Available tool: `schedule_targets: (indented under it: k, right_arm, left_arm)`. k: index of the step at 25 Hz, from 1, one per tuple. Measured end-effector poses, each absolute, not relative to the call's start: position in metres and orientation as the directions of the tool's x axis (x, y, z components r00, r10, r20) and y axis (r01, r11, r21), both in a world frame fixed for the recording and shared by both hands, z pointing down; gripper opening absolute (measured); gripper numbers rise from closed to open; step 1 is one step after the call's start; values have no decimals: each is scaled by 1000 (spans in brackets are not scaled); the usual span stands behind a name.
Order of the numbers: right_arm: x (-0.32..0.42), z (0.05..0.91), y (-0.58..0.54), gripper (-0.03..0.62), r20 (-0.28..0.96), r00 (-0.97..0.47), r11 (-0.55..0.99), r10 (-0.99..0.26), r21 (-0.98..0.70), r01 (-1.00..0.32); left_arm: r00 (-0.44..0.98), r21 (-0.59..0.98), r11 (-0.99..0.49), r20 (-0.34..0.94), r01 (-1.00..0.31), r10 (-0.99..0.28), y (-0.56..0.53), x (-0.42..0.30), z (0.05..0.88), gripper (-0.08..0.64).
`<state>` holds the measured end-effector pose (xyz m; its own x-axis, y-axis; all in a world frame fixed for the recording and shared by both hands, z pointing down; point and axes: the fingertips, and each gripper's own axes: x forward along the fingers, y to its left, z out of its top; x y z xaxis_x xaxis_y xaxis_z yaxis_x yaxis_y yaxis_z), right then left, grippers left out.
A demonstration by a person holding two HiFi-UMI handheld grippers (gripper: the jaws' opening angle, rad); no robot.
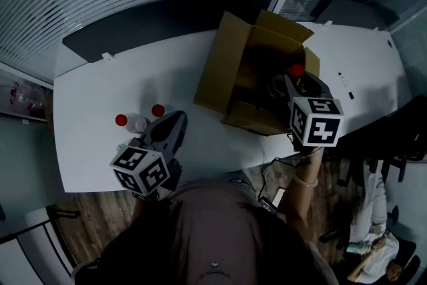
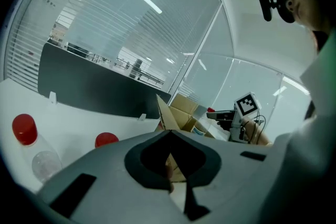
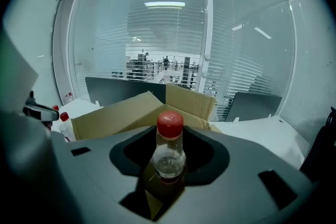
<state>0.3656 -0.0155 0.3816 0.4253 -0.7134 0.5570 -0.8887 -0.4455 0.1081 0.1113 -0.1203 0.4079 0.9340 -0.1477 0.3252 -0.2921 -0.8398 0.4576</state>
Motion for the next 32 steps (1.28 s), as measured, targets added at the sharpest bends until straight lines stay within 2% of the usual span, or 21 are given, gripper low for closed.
schedule_targets:
  k: [16,32]
  right_arm:
    - [319,309,-13,167,407,435,-414,-804,143,-899]
    - [251,257,-12,164,289,371,-335,-882,168,-927]
  left_arm:
    - [934,448,-840,312,-308,-176,-109,73,397,8]
    - [939,453,-838,289,-304,-184,-102,39,392,8]
